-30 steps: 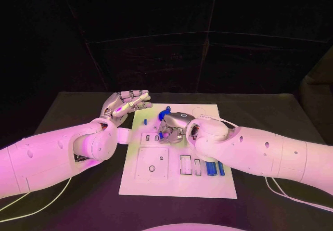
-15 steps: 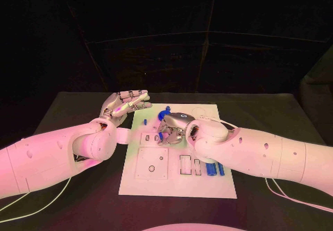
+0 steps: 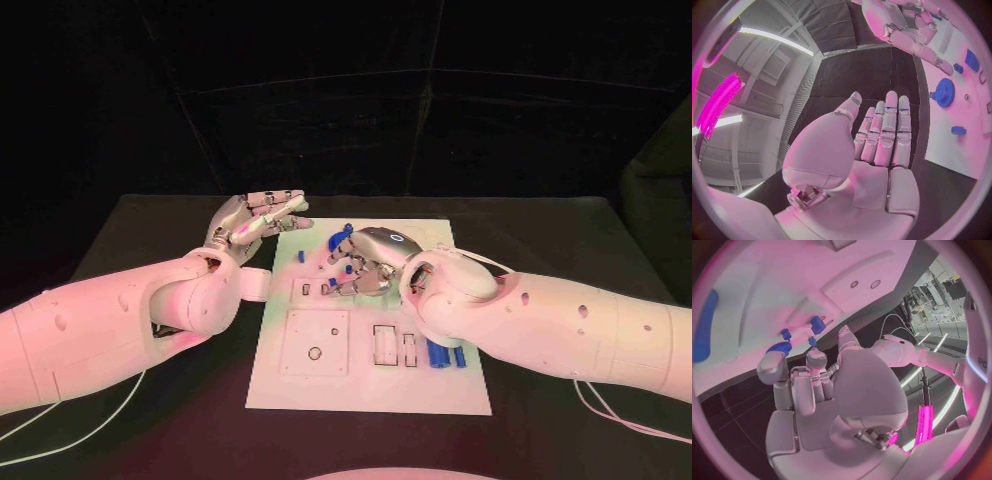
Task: Assemble the parts on the task board
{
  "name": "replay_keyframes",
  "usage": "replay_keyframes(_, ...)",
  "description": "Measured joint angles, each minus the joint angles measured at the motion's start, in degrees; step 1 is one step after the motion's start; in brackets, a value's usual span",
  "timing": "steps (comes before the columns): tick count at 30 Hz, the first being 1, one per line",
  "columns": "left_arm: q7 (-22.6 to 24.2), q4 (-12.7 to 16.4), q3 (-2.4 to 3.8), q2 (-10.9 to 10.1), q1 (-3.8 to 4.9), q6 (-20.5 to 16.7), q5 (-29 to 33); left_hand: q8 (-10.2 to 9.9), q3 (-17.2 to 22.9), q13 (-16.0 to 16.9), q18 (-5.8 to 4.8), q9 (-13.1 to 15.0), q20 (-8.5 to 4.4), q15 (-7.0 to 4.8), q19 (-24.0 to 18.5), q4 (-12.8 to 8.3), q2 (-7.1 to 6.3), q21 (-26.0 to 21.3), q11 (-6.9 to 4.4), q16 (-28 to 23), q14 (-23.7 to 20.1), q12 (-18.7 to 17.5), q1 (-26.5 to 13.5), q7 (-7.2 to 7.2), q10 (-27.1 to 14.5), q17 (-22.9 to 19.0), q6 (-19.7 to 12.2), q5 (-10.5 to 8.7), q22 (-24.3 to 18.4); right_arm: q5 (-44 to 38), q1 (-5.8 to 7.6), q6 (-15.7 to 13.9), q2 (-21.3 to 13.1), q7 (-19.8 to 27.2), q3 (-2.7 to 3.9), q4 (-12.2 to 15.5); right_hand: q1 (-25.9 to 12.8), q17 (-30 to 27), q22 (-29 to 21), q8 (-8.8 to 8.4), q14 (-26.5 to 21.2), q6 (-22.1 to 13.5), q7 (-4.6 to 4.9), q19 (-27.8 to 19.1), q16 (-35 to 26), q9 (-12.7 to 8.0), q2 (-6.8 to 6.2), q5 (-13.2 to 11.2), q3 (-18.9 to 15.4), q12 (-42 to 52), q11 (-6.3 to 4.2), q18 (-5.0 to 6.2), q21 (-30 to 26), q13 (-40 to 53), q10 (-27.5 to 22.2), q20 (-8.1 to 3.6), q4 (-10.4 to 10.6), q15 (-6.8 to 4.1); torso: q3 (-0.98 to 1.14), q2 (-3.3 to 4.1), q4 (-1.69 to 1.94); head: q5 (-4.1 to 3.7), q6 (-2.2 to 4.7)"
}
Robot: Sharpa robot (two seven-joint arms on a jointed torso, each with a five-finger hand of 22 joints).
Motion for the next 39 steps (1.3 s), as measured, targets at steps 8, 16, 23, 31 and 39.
replay_keyframes(8, -6.5, -1.0, -0.04, -0.6, 0.84, 0.9, -6.1, 2.1, -3.1, 2.6, -0.02, 0.8, -4.84, -4.81, 11.7, 2.7, -0.27, 7.1, -3.89, 11.0, 14.5, 3.9, -5.6, -3.20, 9.8, 8.0, 4.9, -0.46, 3.1, 12.3, 4.03, 0.2, -8.4, 10.0, 0.19, 3.8, 4.2, -1.9, -9.9, 0.95, 0.0, 1.0, -0.44, -5.8, -4.9, 0.2, 3.16, 0.8, 0.5, -5.1, -0.22, 1.39, -5.2, -4.7, -3.8, -0.22, -1.8, 0.00, 0.04, -0.49, -0.18, 0.43, 0.21)
replay_keyframes(16, -27.1, -3.1, 0.02, 0.2, 4.57, 8.9, -23.0, 7.2, -10.3, 15.7, -0.03, 3.6, -8.96, -8.11, 19.0, 12.2, 1.67, 18.7, -7.28, 59.5, 15.4, 18.6, -12.0, -6.41, 14.7, 53.4, 7.4, -1.65, 10.0, 26.3, 7.09, 1.4, -16.2, 14.3, 1.28, 4.8, 4.4, -3.6, -12.6, 1.33, 0.0, 1.0, -0.44, -7.0, -6.1, 0.2, 3.36, 1.1, 0.1, -6.6, -0.22, 1.38, -6.6, -6.4, -4.7, -0.41, -2.2, 0.00, 0.21, -1.60, -0.55, 1.04, -0.23)
replay_keyframes(23, -45.2, -4.7, 0.00, 2.4, 7.54, 19.3, -38.6, 15.5, -16.3, 35.0, -2.21, 8.3, -10.06, -9.21, 24.7, 16.0, 2.50, 44.7, -8.51, 79.0, 15.4, 40.1, -10.3, -7.64, 9.6, 64.9, 6.0, -1.61, 38.7, 31.5, 8.11, 1.6, -18.1, 15.3, 1.52, 3.4, 4.4, -3.8, -12.7, 1.33, 0.0, 1.0, -0.44, -7.0, -6.4, 0.2, 3.36, 1.3, 0.0, -6.6, -0.22, 1.37, -6.9, -6.5, -4.7, -0.41, -2.3, -0.01, 0.54, -2.40, -0.81, 1.47, -0.90)
replay_keyframes(31, -58.4, -7.8, -1.66, 6.7, 10.52, 26.0, -48.2, 23.2, -19.9, 48.8, -4.01, 13.7, -11.07, -10.17, 27.9, 16.0, 4.29, 57.7, -10.18, 80.5, 15.3, 53.7, -12.1, -9.19, 12.5, 64.9, 5.2, -1.61, 56.7, 33.7, 8.34, 1.9, -18.2, 15.4, 1.57, 2.2, 4.6, -4.1, -13.0, 1.33, 0.0, 1.0, -0.44, -7.0, -6.6, 0.2, 3.59, 1.6, 0.0, -6.6, -0.22, 1.37, -7.1, -6.5, -4.7, -0.41, -2.3, -0.01, 0.94, -3.03, -0.97, 1.63, -1.51)
replay_keyframes(39, -64.6, -10.2, -3.94, 10.8, 11.96, 28.4, -51.1, 27.6, -22.0, 52.2, -5.58, 17.2, -11.70, -10.66, 29.7, 16.0, 5.23, 63.5, -10.51, 80.5, 15.2, 56.9, -13.0, -9.99, 13.2, 64.9, 3.6, -1.61, 65.5, 34.0, 8.39, 2.2, -17.8, 15.1, 1.58, 1.6, 4.6, -4.5, -13.3, 1.61, 0.0, 1.0, -0.44, -7.0, -6.9, 0.1, 3.59, 1.8, -0.2, -6.6, -0.22, 1.37, -7.3, -6.7, -4.7, -0.41, -2.5, -0.01, 1.05, -3.22, -1.08, 1.74, -1.72)
